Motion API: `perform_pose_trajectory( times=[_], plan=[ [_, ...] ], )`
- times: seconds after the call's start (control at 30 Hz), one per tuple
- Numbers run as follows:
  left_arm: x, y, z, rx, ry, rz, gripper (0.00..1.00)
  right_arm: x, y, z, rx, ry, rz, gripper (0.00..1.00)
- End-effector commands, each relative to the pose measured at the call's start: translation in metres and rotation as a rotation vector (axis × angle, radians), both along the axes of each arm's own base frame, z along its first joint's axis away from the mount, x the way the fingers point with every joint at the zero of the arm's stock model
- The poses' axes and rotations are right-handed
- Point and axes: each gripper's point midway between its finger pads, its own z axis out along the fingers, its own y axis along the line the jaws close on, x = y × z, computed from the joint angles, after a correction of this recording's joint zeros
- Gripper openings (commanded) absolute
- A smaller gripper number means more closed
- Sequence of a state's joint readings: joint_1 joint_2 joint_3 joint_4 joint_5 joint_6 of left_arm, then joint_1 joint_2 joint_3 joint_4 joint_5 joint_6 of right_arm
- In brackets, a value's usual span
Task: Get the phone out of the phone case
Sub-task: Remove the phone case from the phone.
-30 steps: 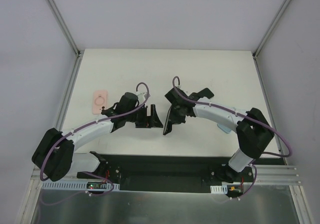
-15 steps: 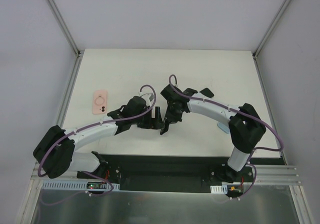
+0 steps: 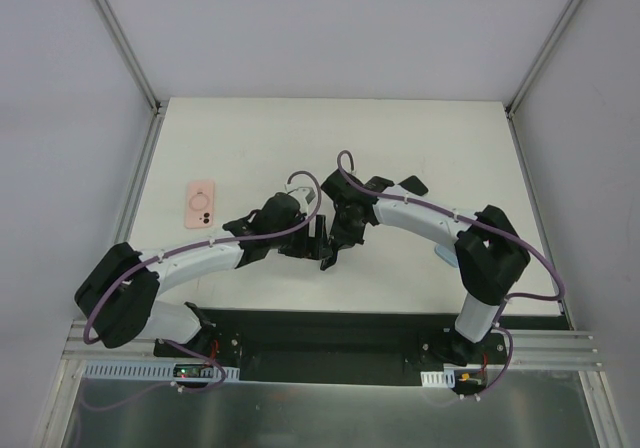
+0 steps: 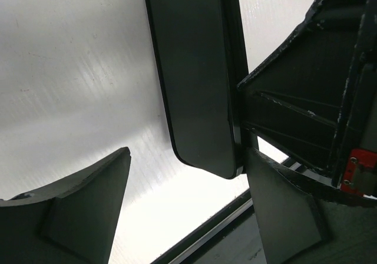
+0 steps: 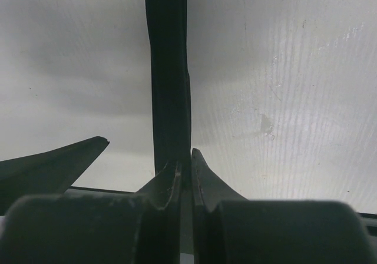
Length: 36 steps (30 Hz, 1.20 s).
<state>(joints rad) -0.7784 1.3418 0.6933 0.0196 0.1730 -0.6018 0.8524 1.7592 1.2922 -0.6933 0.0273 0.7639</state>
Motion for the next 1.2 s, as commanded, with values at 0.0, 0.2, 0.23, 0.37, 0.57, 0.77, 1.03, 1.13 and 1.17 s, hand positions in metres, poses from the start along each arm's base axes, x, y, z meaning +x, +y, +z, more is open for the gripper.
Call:
perform_pose_trajectory(
  times=[0.0, 0.2, 0.23, 0.37, 0.57, 0.77, 1.03, 1.13, 1.17],
  plan=[
    [0.007, -0.003, 0.002, 0.027, -0.062, -0.002, 0.76, -0.006, 0.009, 0.010, 0.039, 0.046, -0.005, 0.01],
    [0.011, 0.002, -0.014, 0.096, -0.074, 0.019, 0.68, -0.006, 0.009, 0.013, 0.046, 0.043, 0.002, 0.01],
    [0.012, 0.004, -0.016, 0.106, -0.074, 0.024, 0.64, -0.007, 0.009, 0.013, 0.047, 0.041, 0.003, 0.01],
    [0.013, 0.008, -0.024, 0.132, -0.072, 0.034, 0.52, -0.008, 0.008, 0.011, 0.045, 0.042, 0.014, 0.01],
    [0.012, 0.010, -0.035, 0.163, -0.052, 0.038, 0.39, -0.013, 0.001, 0.001, 0.018, 0.057, 0.018, 0.01],
    [0.008, 0.015, -0.050, 0.198, -0.025, 0.037, 0.34, -0.018, -0.004, -0.008, 0.012, 0.067, 0.023, 0.01],
    [0.008, 0.029, -0.064, 0.253, -0.022, 0.078, 0.22, -0.022, -0.011, -0.012, -0.001, 0.061, 0.047, 0.01],
    [0.008, 0.031, -0.066, 0.263, -0.021, 0.083, 0.21, -0.024, -0.013, -0.013, -0.001, 0.059, 0.054, 0.01],
    [0.010, 0.032, -0.065, 0.270, -0.026, 0.090, 0.20, -0.023, -0.012, -0.011, 0.005, 0.054, 0.056, 0.01]
  ],
)
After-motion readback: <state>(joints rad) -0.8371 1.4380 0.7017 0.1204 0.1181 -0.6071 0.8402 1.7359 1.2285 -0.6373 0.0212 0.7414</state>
